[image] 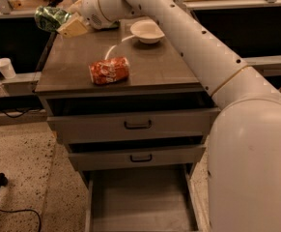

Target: Place green can into bottom drawer

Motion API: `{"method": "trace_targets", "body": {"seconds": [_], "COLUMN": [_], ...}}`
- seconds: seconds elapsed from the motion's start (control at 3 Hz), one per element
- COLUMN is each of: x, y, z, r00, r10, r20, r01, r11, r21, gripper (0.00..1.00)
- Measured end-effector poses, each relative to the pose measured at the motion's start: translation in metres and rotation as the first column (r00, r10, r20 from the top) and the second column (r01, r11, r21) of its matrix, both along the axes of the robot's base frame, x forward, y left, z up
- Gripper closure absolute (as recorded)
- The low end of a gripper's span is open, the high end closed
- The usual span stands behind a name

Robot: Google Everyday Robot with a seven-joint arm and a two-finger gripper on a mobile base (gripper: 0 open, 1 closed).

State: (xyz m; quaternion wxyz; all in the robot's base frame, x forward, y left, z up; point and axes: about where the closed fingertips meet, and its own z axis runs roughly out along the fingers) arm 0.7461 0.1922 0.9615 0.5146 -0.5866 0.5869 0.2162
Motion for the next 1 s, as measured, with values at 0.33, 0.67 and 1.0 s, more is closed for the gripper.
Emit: {"method": "trace_targets", "body": {"seconds": [0.33, 0.67, 1.0], "x": [-0.024, -0.074, -0.119], "y": [-0.020, -0.050, -0.082], "z": [0.002, 0.014, 0.004], "r00": [0.9961, 0.9796, 0.9688], "r10": [0.073, 0.139, 0.230], "r20": [0.050, 0.145, 0.093], "r01": [-0.067, -0.076, -0.158], "r11": [0.989, 0.926, 0.862], "r21": [-0.129, -0.369, -0.481], "gripper": [1.00, 1.00, 1.00]}}
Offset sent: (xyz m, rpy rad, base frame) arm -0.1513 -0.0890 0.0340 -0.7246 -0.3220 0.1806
